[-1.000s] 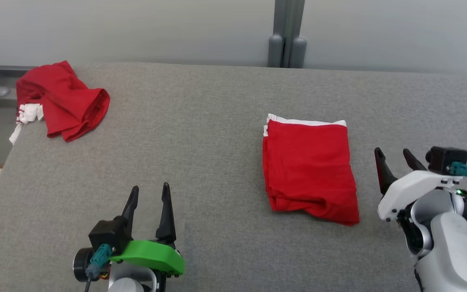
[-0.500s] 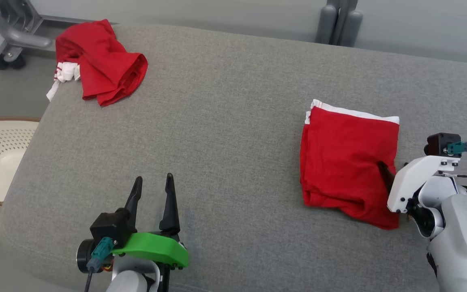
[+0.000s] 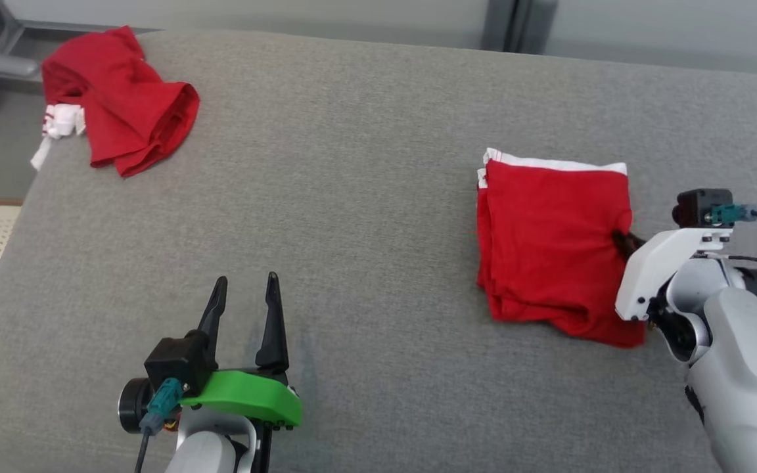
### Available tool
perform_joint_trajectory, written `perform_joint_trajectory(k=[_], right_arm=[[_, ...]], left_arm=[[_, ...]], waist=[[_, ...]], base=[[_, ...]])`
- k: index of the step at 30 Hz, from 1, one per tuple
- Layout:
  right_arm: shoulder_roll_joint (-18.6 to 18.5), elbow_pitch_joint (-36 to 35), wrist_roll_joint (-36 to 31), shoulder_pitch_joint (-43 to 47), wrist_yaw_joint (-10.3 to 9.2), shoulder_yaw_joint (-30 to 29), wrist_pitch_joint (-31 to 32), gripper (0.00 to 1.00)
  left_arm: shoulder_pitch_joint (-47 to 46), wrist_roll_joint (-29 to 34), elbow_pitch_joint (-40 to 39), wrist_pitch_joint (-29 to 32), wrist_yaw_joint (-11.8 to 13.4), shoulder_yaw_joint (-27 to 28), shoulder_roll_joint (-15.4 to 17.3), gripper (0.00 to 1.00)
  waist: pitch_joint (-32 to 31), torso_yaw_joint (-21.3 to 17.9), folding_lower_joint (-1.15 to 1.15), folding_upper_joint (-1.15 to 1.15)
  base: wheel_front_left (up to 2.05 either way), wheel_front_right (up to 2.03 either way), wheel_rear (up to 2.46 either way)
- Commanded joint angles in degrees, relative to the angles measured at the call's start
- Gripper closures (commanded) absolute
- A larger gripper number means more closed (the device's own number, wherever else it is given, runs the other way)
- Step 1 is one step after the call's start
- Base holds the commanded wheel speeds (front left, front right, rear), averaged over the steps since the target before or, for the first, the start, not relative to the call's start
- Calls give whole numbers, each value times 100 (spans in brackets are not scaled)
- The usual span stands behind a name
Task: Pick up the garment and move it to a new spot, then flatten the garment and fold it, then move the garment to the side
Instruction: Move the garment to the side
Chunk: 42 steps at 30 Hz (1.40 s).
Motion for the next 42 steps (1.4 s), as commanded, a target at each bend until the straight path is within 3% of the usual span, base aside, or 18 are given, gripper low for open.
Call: perform_joint_trajectory(k=[1, 10, 16, 20, 25, 31, 42], right_arm=[[-153, -16, 11, -96, -10, 25, -109, 100], [-557, 82, 35, -379, -9, 12, -526, 100], [-450, 206, 26, -481, -8, 5, -852, 100], [-310, 339, 35, -571, -8, 30, -1058, 100], [-219, 543, 57, -712, -8, 90, -1313, 100], [-321, 867, -60, -1034, -8, 101, -1584, 100], [-1050, 1539, -568, -1862, -9, -257, -1905, 100]], left_arm=[[-85, 56, -16, -2, -23, 19, 13, 0], [-274, 321, 31, -2, -168, -33, 15, 0], [-456, 484, 119, -2, -260, -84, 26, 0], [-568, 575, 194, -2, -331, -132, 28, 0], [-658, 624, 225, -2, -355, -174, 28, 0], [-707, 652, 154, -2, -328, -114, 37, 0], [-715, 709, -50, -2, -281, -14, 85, 0]], waist=[[97, -489, 0, 0], [379, -1894, 0, 0], [579, -2662, 0, 0], [654, -2917, 0, 0], [720, -2931, 0, 0], [798, -2619, 0, 0], [1099, -1909, 0, 0]], base=[[0, 0, 0], [0, 0, 0], [0, 0, 0], [0, 0, 0], [0, 0, 0], [0, 0, 0], [0, 0, 0]])
